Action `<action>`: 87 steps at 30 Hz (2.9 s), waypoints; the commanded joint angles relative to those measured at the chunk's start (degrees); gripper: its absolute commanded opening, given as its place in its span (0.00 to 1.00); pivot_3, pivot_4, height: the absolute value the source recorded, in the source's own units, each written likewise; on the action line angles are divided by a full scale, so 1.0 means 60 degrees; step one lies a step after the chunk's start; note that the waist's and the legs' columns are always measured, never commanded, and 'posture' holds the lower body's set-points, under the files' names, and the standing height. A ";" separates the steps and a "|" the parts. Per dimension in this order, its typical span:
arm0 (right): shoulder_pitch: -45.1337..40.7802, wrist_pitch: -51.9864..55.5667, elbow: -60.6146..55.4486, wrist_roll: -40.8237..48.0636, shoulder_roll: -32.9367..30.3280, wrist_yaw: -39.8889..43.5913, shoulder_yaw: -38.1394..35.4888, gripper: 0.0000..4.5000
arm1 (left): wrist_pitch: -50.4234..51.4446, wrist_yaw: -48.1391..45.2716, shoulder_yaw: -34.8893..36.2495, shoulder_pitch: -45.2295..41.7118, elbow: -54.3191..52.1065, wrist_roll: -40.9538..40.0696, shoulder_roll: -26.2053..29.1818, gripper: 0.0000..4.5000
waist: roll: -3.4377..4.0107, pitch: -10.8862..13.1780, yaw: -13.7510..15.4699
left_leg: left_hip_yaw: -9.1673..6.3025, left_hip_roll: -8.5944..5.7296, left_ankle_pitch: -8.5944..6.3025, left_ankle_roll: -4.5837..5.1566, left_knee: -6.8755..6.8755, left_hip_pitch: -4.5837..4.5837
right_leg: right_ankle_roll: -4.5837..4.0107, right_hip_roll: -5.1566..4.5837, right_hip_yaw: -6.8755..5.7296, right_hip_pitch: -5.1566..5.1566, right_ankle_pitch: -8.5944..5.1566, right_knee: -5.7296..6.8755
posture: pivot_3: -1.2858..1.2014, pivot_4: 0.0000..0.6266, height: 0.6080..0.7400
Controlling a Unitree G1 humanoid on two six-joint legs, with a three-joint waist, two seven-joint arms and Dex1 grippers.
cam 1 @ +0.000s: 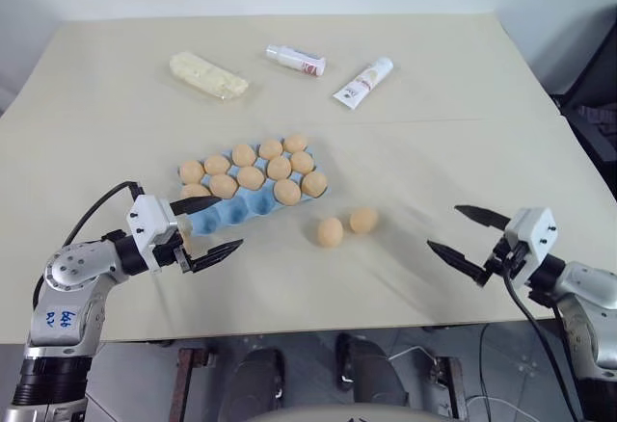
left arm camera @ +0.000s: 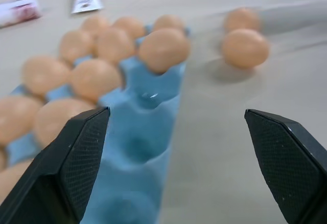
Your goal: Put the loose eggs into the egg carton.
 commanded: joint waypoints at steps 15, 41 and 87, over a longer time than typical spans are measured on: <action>-0.3948 0.0153 0.1958 -0.0818 0.0013 0.1094 0.3350 0.99 | -0.0393 0.0188 0.0296 0.0309 -0.0165 0.0047 0.0033 1.00 | 0.0002 0.0001 0.0020 | -0.0029 0.0023 0.0057 -0.0007 -0.0011 -0.0059 | -0.0049 -0.0007 0.0054 -0.0029 0.0093 -0.0088 | 0.52 0.24 1.00; -0.6552 0.1606 0.1899 -0.0008 0.1203 0.1474 0.4107 0.50 | -0.0385 0.1652 0.1863 0.2163 -0.0834 -0.0137 -0.0339 1.00 | 0.0014 0.0007 -0.0231 | 0.0007 0.0055 0.0017 -0.0025 -0.0016 -0.0075 | -0.0042 -0.0020 -0.0011 -0.0037 0.0097 -0.0138 | 0.52 0.24 1.00; -0.1887 -0.0848 0.0013 -0.0510 0.0770 -0.0065 0.1582 1.00 | 0.0349 0.0606 0.0834 0.1566 -0.1082 -0.0266 -0.0085 1.00 | -0.0015 -0.0011 -0.0199 | 0.0115 0.0059 0.0024 -0.0033 0.0003 -0.0169 | -0.0037 -0.0018 -0.0127 -0.0162 0.0101 -0.0051 | 0.52 0.24 1.00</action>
